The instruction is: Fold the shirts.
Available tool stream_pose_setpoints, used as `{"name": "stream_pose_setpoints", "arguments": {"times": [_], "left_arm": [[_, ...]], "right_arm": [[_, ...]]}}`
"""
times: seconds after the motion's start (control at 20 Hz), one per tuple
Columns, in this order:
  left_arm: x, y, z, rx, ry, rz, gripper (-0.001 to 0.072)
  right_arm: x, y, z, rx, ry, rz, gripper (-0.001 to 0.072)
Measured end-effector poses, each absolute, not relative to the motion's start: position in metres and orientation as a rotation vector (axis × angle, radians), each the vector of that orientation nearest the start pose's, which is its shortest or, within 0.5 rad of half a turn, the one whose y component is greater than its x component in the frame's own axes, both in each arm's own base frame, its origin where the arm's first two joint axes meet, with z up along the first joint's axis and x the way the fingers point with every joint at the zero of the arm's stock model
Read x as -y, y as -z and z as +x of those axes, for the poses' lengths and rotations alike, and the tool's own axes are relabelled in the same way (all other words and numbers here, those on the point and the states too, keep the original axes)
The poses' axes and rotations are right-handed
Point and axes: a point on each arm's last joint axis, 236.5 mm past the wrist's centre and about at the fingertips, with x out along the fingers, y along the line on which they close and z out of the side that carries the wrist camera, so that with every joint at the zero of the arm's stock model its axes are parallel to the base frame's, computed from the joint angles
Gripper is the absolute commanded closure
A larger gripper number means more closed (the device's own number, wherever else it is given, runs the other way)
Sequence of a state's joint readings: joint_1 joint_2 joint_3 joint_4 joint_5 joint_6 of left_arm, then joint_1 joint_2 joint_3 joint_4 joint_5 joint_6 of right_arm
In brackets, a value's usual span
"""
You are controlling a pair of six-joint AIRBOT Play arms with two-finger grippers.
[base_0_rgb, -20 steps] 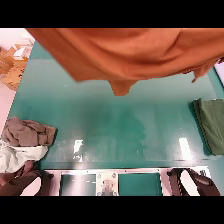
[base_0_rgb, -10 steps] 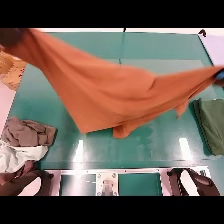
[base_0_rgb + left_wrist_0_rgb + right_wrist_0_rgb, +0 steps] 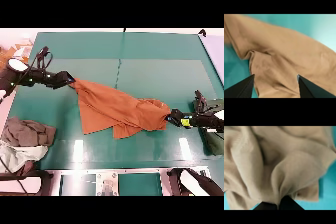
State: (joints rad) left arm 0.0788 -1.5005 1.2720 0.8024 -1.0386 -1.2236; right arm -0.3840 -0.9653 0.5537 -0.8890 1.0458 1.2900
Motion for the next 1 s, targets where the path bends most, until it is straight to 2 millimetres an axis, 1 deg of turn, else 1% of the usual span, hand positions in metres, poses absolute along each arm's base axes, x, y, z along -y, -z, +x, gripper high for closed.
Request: {"name": "stream_pose_setpoints", "arguments": {"times": [0.1, 0.2, 0.3, 0.35, 0.45, 0.6, 0.65, 0.7, 0.75, 0.85, 0.95, 1.0], "left_arm": [[0.094, -0.02, 0.448, -1.161, 0.437, -0.579, 0.0105], [0.086, -0.011, 0.415, -1.304, 0.418, -0.629, 0.0104], [0.084, 0.001, 0.377, -1.428, 0.385, -0.657, 0.0104], [0.087, 0.01, 0.356, -1.482, 0.367, -0.665, 0.0104], [0.102, 0.029, 0.319, -1.547, 0.339, -0.679, 0.0105], [0.136, 0.062, 0.278, -1.597, 0.326, -0.69, 0.0106], [0.149, 0.072, 0.268, -1.603, 0.329, -0.692, 0.0109], [0.16, 0.08, 0.26, -1.602, 0.329, -0.693, 0.0198], [0.17, 0.088, 0.253, -1.599, 0.327, -0.69, 0.0235], [0.185, 0.095, 0.25, -1.571, 0.325, -0.696, 0.0235], [0.195, 0.097, 0.253, -1.531, 0.32, -0.712, 0.0237], [0.198, 0.098, 0.257, -1.507, 0.312, -0.723, 0.0361]], "right_arm": [[-0.021, 0.049, 0.29, -1.209, -0.101, 0.706, 0.0697], [-0.016, 0.045, 0.302, -1.187, -0.101, 0.694, 0.0697], [-0.011, 0.04, 0.312, -1.164, -0.097, 0.682, 0.0696], [-0.009, 0.039, 0.315, -1.155, -0.094, 0.677, 0.0697], [-0.006, 0.037, 0.32, -1.142, -0.09, 0.672, 0.0696], [-0.004, 0.036, 0.323, -1.133, -0.086, 0.669, 0.0697], [-0.004, 0.036, 0.323, -1.132, -0.085, 0.668, 0.0696], [-0.003, 0.036, 0.324, -1.13, -0.085, 0.667, 0.0697], [-0.003, 0.035, 0.324, -1.128, -0.085, 0.665, 0.0696], [-0.003, 0.035, 0.324, -1.128, -0.086, 0.662, 0.0697], [-0.003, 0.035, 0.325, -1.127, -0.087, 0.661, 0.0697], [-0.003, 0.035, 0.325, -1.127, -0.087, 0.661, 0.0697]]}}
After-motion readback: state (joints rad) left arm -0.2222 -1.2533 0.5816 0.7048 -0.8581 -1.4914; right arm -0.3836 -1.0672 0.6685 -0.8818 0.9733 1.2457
